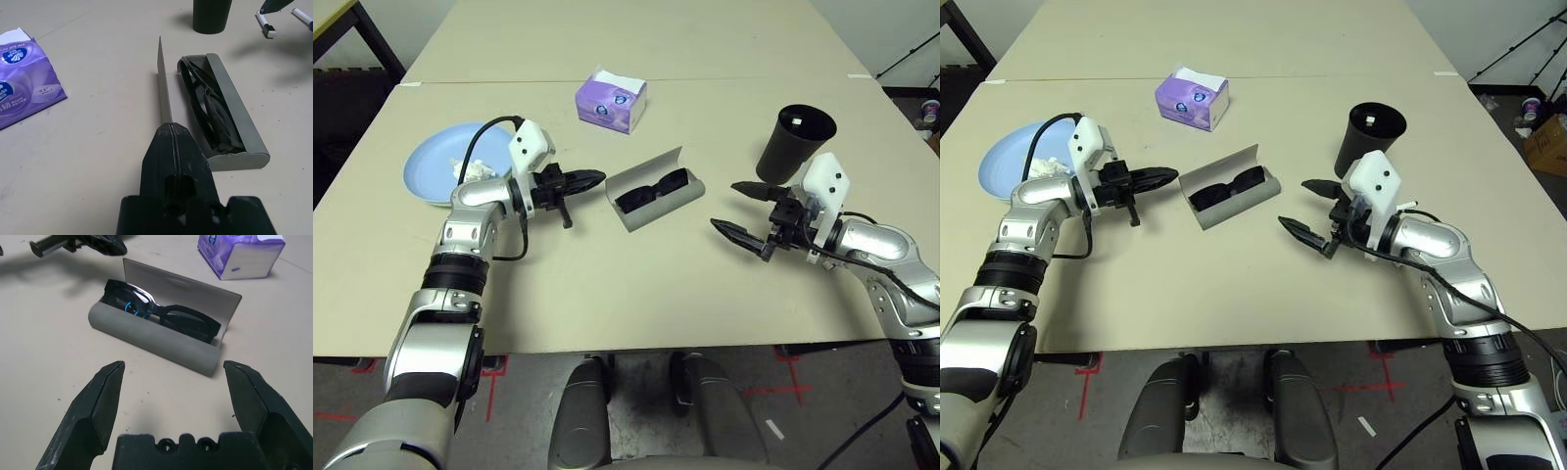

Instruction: Organize and tidy the items on the table.

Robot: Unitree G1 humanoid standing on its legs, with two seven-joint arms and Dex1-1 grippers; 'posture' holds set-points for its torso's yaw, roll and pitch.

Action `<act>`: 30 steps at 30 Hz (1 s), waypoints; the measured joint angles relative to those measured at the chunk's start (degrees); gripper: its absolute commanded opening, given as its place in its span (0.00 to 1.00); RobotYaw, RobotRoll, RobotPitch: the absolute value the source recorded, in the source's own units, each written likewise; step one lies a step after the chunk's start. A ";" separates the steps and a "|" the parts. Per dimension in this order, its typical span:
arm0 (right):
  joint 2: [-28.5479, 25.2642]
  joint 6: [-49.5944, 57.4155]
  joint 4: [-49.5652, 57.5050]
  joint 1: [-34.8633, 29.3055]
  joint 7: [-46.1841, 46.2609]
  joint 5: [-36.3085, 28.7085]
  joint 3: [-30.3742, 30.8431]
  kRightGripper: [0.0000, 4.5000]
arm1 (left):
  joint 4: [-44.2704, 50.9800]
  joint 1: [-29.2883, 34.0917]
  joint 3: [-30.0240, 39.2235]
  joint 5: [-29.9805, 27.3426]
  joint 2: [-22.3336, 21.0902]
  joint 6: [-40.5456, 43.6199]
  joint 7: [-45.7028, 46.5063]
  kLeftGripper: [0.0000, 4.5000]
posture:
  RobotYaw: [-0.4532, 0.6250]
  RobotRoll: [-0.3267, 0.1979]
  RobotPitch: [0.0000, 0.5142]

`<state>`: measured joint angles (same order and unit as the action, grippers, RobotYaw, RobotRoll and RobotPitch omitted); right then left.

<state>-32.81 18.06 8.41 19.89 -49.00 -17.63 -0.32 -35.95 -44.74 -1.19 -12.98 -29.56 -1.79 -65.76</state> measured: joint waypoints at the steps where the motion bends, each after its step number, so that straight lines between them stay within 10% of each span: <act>1: 0.49 0.05 -0.01 0.57 0.01 0.03 0.43 1.00 | -0.02 0.00 -0.01 0.01 0.04 0.00 0.00 0.01 | 0.36 0.62 0.39; 30: 4.23 0.52 -0.47 4.00 0.84 2.11 5.90 1.00 | -3.42 -1.55 0.01 1.77 1.20 -1.91 0.91 0.01 | 0.36 0.62 0.38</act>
<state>-28.59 18.58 7.95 23.89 -48.16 -15.52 5.58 -39.37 -46.29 -1.19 -11.21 -28.36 -3.70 -64.85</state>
